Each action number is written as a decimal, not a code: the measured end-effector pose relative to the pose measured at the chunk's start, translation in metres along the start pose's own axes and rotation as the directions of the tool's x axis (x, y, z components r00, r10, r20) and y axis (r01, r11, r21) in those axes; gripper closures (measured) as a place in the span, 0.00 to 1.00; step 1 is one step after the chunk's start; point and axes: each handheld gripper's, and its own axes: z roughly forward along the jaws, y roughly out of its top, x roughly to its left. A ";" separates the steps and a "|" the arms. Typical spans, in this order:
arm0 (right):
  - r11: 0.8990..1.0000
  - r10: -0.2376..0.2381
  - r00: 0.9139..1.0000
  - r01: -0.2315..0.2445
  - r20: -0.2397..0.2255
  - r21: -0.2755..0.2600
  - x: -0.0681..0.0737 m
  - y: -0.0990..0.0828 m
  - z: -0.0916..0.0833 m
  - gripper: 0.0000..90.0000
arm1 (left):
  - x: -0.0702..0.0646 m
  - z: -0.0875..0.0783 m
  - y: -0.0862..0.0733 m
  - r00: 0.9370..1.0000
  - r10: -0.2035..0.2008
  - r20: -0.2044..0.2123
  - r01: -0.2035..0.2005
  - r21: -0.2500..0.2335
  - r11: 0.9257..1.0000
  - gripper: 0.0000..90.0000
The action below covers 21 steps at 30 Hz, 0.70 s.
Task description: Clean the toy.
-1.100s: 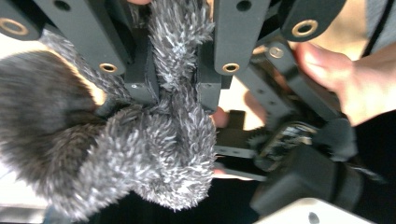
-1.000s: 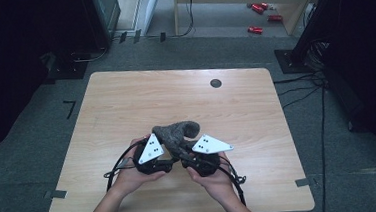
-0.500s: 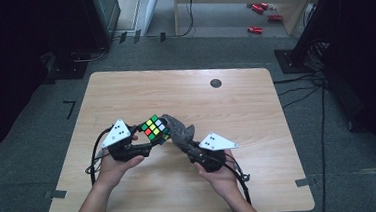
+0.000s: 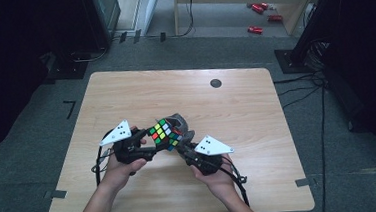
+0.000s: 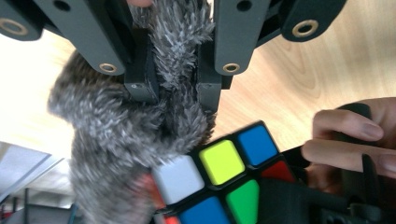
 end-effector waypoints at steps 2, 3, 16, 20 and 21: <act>1.000 0.001 1.000 -0.001 -0.010 0.003 0.002 -0.001 0.001 0.83 | -0.002 0.004 -0.001 1.000 -0.003 0.005 0.003 -0.001 1.000 0.39; 1.000 -0.009 1.000 0.009 -0.025 0.020 0.007 -0.003 0.004 0.83 | -0.001 0.005 -0.003 1.000 0.000 -0.004 0.001 0.007 1.000 0.39; 1.000 0.020 1.000 -0.020 -0.023 0.013 0.003 -0.002 0.002 0.83 | -0.001 0.006 -0.004 1.000 0.000 -0.010 0.000 0.012 1.000 0.39; 0.998 -0.049 0.998 0.051 -0.046 0.041 0.014 -0.002 0.006 0.83 | 0.000 0.003 -0.003 1.000 0.003 -0.006 -0.003 0.002 1.000 0.39; 0.998 -0.051 0.998 0.052 -0.040 0.030 0.011 0.002 0.003 0.83 | 0.001 0.001 -0.003 1.000 0.005 -0.005 -0.005 -0.005 1.000 0.39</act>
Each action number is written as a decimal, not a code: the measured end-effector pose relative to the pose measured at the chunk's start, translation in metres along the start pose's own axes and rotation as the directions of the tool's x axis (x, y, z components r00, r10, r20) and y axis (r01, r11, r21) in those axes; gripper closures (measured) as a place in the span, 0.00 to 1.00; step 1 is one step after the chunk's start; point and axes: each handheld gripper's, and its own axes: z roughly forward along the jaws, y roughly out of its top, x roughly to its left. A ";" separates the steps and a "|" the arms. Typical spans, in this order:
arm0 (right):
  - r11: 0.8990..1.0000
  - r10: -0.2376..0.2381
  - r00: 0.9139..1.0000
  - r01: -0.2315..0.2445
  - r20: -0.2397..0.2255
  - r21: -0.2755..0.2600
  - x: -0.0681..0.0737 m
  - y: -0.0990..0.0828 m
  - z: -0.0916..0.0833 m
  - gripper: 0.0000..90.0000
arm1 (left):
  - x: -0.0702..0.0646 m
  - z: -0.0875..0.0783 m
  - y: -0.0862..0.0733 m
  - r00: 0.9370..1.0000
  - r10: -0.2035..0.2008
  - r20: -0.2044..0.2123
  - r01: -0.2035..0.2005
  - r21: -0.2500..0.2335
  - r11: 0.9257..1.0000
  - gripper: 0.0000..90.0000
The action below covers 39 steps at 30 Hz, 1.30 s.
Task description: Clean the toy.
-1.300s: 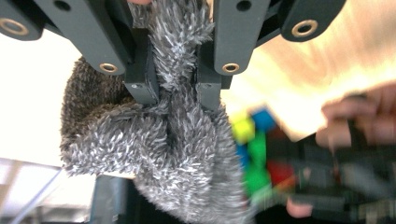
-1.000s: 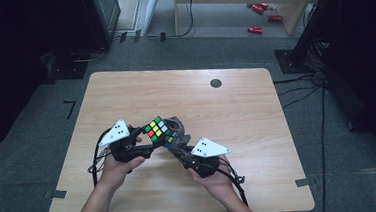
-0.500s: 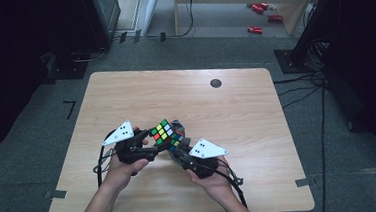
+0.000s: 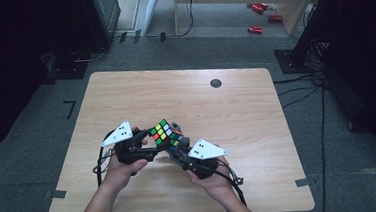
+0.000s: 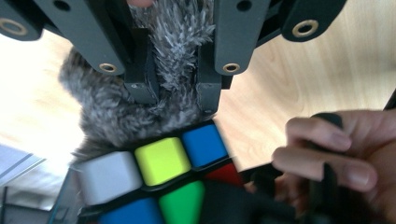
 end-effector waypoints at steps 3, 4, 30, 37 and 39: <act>0.999 0.028 0.999 -0.025 0.044 -0.046 -0.013 0.005 -0.011 0.83 | -0.001 -0.002 0.001 1.000 0.010 0.008 -0.010 0.005 1.000 0.39; 0.998 0.035 0.998 -0.033 0.047 -0.057 -0.015 0.004 -0.013 0.83 | -0.001 -0.001 0.000 1.000 0.007 0.008 -0.007 0.003 1.000 0.39; 0.998 -0.064 0.997 0.064 0.038 -0.013 -0.013 0.004 -0.012 0.83 | 0.008 -0.006 -0.001 0.996 0.039 -0.078 -0.036 0.038 0.999 0.39; 0.995 0.011 0.993 0.001 0.116 -0.100 -0.032 0.017 -0.034 0.83 | -0.001 0.011 -0.018 0.986 0.162 -0.045 -0.156 0.128 0.979 0.39; 0.992 0.014 0.995 -0.002 0.097 -0.122 -0.029 0.020 -0.036 0.83 | -0.008 0.016 -0.022 0.979 0.206 -0.013 -0.202 0.135 0.970 0.39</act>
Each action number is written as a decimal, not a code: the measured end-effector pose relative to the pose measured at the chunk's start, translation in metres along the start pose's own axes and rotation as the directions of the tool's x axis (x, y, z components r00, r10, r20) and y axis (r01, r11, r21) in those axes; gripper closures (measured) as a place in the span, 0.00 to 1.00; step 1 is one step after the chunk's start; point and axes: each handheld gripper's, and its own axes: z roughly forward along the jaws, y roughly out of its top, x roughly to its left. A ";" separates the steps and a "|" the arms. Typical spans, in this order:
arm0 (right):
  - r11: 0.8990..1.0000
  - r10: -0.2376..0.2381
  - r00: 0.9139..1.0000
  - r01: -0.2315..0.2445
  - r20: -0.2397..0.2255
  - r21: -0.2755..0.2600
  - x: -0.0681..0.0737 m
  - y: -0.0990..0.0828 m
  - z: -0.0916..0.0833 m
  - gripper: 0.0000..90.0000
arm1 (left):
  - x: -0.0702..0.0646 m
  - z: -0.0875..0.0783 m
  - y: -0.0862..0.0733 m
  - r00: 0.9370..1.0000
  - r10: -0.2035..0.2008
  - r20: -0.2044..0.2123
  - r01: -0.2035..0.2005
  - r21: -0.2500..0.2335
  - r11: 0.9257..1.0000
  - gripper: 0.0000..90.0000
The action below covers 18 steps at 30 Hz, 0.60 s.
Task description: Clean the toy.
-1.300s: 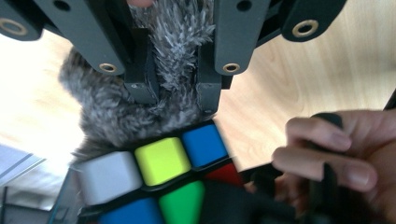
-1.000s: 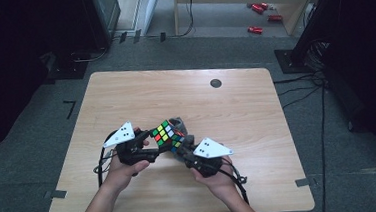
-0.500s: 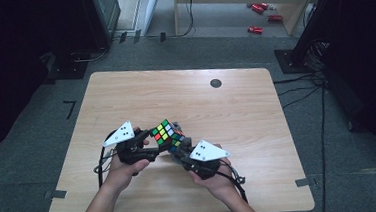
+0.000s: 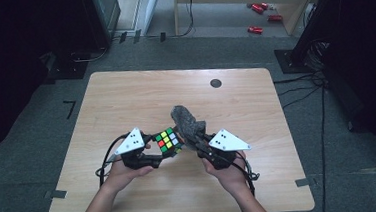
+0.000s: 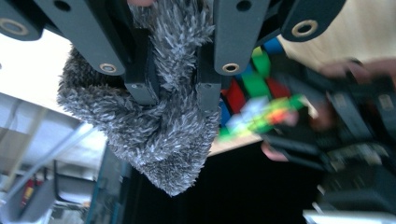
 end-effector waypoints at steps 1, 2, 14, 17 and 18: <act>1.000 0.001 1.000 -0.001 -0.015 -0.008 0.002 0.001 0.000 0.83 | -0.004 0.002 0.000 0.999 0.033 0.002 -0.033 0.000 0.999 0.39; 1.000 0.005 1.000 -0.005 -0.026 -0.012 0.003 0.001 0.000 0.83 | -0.007 0.004 -0.001 0.998 0.063 0.000 -0.063 -0.005 0.998 0.39; 0.995 0.095 0.993 -0.094 -0.076 0.012 0.000 -0.003 0.004 0.83 | -0.008 0.000 0.000 0.992 0.123 -0.039 -0.126 -0.063 0.990 0.39; 0.997 0.068 0.994 -0.069 -0.086 -0.015 0.008 0.004 0.001 0.83 | -0.008 0.001 -0.002 0.993 0.115 -0.038 -0.117 -0.051 0.992 0.39; 0.997 0.068 0.994 -0.070 -0.086 -0.020 0.009 0.004 0.001 0.83 | -0.008 0.000 -0.001 0.992 0.118 -0.039 -0.120 -0.057 0.991 0.39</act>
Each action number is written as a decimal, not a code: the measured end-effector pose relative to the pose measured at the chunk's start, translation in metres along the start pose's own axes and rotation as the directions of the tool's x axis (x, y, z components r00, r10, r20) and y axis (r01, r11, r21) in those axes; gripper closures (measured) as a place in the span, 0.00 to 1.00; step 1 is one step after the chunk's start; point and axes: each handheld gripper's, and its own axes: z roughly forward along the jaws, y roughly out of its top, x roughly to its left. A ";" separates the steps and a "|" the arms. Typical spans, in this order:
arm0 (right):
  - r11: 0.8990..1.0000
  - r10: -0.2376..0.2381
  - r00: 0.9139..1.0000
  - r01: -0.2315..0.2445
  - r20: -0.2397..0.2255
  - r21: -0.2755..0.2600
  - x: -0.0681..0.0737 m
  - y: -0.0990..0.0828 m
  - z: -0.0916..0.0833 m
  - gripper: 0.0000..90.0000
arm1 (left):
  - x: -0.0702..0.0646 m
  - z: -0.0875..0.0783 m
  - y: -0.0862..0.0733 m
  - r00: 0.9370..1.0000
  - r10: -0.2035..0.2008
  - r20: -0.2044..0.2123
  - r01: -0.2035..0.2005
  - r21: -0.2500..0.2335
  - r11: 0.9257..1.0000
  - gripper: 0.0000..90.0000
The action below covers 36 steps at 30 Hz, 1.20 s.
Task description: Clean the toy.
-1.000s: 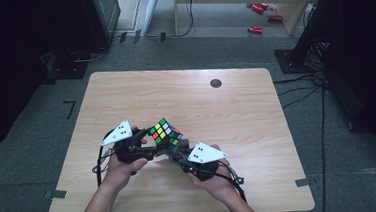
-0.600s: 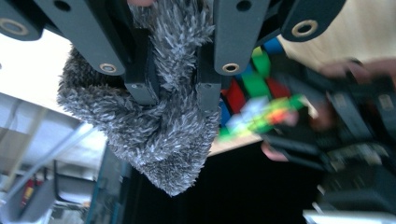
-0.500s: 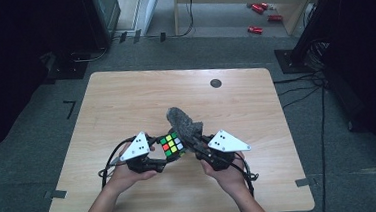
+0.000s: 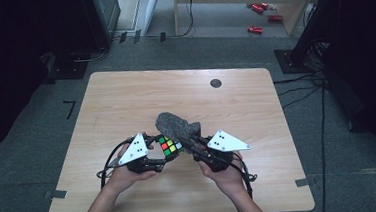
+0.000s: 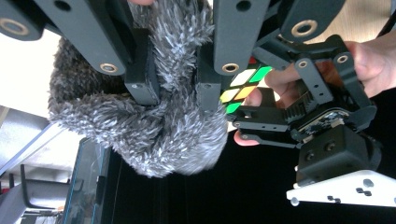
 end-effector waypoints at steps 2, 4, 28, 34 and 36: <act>1.000 0.013 1.000 -0.013 0.009 0.010 -0.003 -0.002 0.001 0.83 | 0.000 -0.002 0.003 1.000 -0.007 0.008 0.008 -0.015 1.000 0.39; 0.999 0.037 0.999 -0.038 0.021 0.030 -0.009 -0.007 0.003 0.83 | 0.001 -0.002 0.003 1.000 -0.009 0.004 0.010 -0.015 1.000 0.39; 0.999 -0.001 0.980 -0.009 0.197 0.049 -0.033 -0.012 -0.004 0.83 | 0.013 0.001 -0.006 0.994 -0.060 -0.089 0.066 0.070 0.995 0.39; 0.998 0.011 0.919 -0.032 0.394 0.047 -0.077 -0.022 -0.024 0.83 | 0.016 0.008 -0.013 0.989 -0.079 -0.124 0.095 0.123 0.988 0.39; 0.998 0.000 0.905 -0.027 0.425 0.057 -0.085 -0.026 -0.026 0.83 | 0.016 0.011 -0.015 0.987 -0.087 -0.134 0.105 0.134 0.985 0.39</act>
